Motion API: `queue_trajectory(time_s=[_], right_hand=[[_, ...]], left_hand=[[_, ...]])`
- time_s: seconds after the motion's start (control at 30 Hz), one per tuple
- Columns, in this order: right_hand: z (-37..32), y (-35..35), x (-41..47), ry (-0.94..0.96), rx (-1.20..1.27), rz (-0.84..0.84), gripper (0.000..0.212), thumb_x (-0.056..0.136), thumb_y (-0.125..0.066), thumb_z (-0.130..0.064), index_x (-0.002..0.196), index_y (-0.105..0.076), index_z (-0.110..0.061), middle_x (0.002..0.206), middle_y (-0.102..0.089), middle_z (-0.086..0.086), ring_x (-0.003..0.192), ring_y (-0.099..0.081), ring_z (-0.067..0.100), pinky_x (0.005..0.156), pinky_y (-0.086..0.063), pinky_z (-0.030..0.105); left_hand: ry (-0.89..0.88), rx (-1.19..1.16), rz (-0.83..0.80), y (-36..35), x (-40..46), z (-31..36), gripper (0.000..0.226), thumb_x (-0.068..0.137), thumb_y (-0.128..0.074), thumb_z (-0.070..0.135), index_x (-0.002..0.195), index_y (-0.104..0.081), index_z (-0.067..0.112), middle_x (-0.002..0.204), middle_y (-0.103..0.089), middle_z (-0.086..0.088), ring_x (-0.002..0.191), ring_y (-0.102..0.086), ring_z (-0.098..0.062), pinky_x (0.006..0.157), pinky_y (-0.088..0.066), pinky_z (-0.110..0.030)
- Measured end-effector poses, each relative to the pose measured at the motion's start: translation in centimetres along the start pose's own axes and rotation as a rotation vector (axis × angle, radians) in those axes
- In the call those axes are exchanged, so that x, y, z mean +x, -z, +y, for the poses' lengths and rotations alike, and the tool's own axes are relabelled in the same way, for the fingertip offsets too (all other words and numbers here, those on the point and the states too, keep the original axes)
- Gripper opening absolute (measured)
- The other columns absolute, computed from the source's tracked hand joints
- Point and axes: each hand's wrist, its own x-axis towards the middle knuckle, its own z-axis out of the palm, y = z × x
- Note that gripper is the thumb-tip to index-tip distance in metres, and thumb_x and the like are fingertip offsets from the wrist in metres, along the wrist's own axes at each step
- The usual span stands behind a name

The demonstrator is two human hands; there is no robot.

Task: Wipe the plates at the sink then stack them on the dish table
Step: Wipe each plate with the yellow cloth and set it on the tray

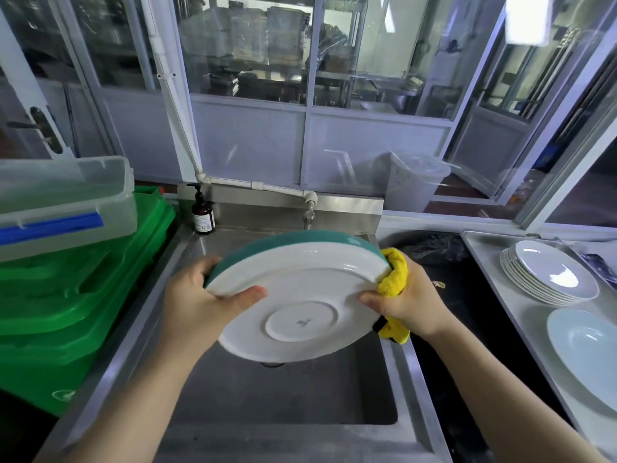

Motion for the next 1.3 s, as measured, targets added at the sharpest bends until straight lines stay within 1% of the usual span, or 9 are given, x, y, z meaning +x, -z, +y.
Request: queue_trajectory(time_s=[0.1, 0.2, 0.4, 0.6, 0.87, 0.97, 1.13, 1.2, 1.3], right_hand=[[0.1, -1.0, -0.2, -0.044, 0.015, -0.004, 0.051, 0.05, -0.084, -0.034, 0.094, -0.064, -0.017, 0.093, -0.071, 0.004, 0.086, -0.068, 0.021, 0.076, -0.057, 0.04], [-0.4, -2.1, -0.2, -0.058, -0.059, 0.064, 0.044, 0.05, -0.085, -0.029, 0.089, -0.065, -0.023, 0.085, -0.07, 0.0, 0.077, -0.067, 0.016, 0.071, -0.056, 0.035], [-2.3, -4.1, 0.2, 0.192, -0.711, 0.022, 0.037, 0.054, -0.082, -0.034, 0.083, -0.061, -0.027, 0.071, -0.062, -0.008, 0.066, -0.06, 0.019, 0.056, -0.04, 0.026], [-2.5, -4.7, -0.5, 0.241, -0.728, -0.05, 0.04, 0.057, -0.082, -0.039, 0.087, -0.064, -0.019, 0.075, -0.064, -0.004, 0.067, -0.057, 0.016, 0.057, -0.04, 0.027], [-2.4, -2.9, -0.5, 0.2, -0.683, -0.178, 0.048, 0.052, -0.082, -0.026, 0.096, -0.061, -0.022, 0.083, -0.063, -0.008, 0.073, -0.057, 0.016, 0.062, -0.047, 0.032], [-1.6, -1.0, -0.6, 0.166, -0.504, -0.141, 0.05, 0.053, -0.086, -0.02, 0.091, -0.059, -0.036, 0.082, -0.063, -0.014, 0.072, -0.06, 0.008, 0.065, -0.048, 0.029], [-0.7, 0.3, -0.6, 0.091, -0.243, -0.03, 0.043, 0.05, -0.08, -0.043, 0.088, -0.06, -0.048, 0.081, -0.064, -0.018, 0.067, -0.06, 0.004, 0.06, -0.048, 0.017], [0.2, 0.6, -0.8, 0.006, -0.158, -0.01, 0.045, 0.05, -0.08, -0.043, 0.09, -0.061, -0.042, 0.084, -0.067, -0.012, 0.071, -0.063, 0.006, 0.06, -0.054, 0.025], [2.1, 0.6, -1.3, -0.114, 0.152, -0.029, 0.047, 0.054, -0.082, -0.031, 0.098, -0.066, -0.023, 0.098, -0.072, 0.006, 0.09, -0.068, 0.025, 0.076, -0.058, 0.043]], left_hand=[[0.06, 0.041, -0.062, 0.2, 0.8, -1.6, 0.037, 0.046, -0.078, 0.049, 0.075, -0.061, 0.033, 0.075, -0.068, 0.018, 0.063, -0.062, 0.002, 0.052, -0.043, -0.022], [0.036, 0.214, -0.193, 0.4, 1.6, -2.6, 0.039, 0.063, -0.087, 0.033, 0.084, -0.054, 0.034, 0.076, -0.065, 0.014, 0.07, -0.061, -0.002, 0.056, -0.041, -0.024], [-0.605, 0.601, -0.357, -1.3, 0.9, -0.3, 0.067, 0.058, -0.088, 0.035, 0.115, -0.055, 0.022, 0.102, -0.062, 0.004, 0.092, -0.054, -0.016, 0.078, -0.038, -0.027], [-0.835, 0.651, -0.259, -4.5, -0.1, 2.0, 0.047, 0.058, -0.078, 0.049, 0.08, -0.06, 0.013, 0.072, -0.059, 0.0, 0.062, -0.056, -0.021, 0.056, -0.031, -0.023], [-0.745, 0.52, -0.245, -4.4, -0.3, 1.4, 0.048, 0.051, -0.084, 0.048, 0.071, -0.061, 0.01, 0.063, -0.058, 0.001, 0.058, -0.053, -0.016, 0.052, -0.03, -0.025], [-0.642, 0.451, -0.195, -3.3, 0.1, 1.7, 0.059, 0.051, -0.082, 0.059, 0.067, -0.059, 0.007, 0.06, -0.055, 0.002, 0.054, -0.05, -0.012, 0.049, -0.028, -0.022], [-0.309, 0.25, -0.173, -1.8, 0.0, 2.0, 0.051, 0.048, -0.066, 0.066, 0.066, -0.051, 0.021, 0.055, -0.051, 0.01, 0.06, -0.046, -0.014, 0.05, -0.033, -0.015], [-0.148, 0.145, -0.153, -1.5, 0.2, 1.4, 0.049, 0.043, -0.067, 0.065, 0.069, -0.055, 0.024, 0.061, -0.061, 0.004, 0.06, -0.055, -0.012, 0.051, -0.041, -0.027], [0.011, -0.045, -0.055, -1.6, 0.4, -0.1, 0.045, 0.043, -0.067, 0.057, 0.074, -0.057, 0.025, 0.069, -0.066, 0.015, 0.055, -0.055, -0.001, 0.054, -0.044, -0.027]])
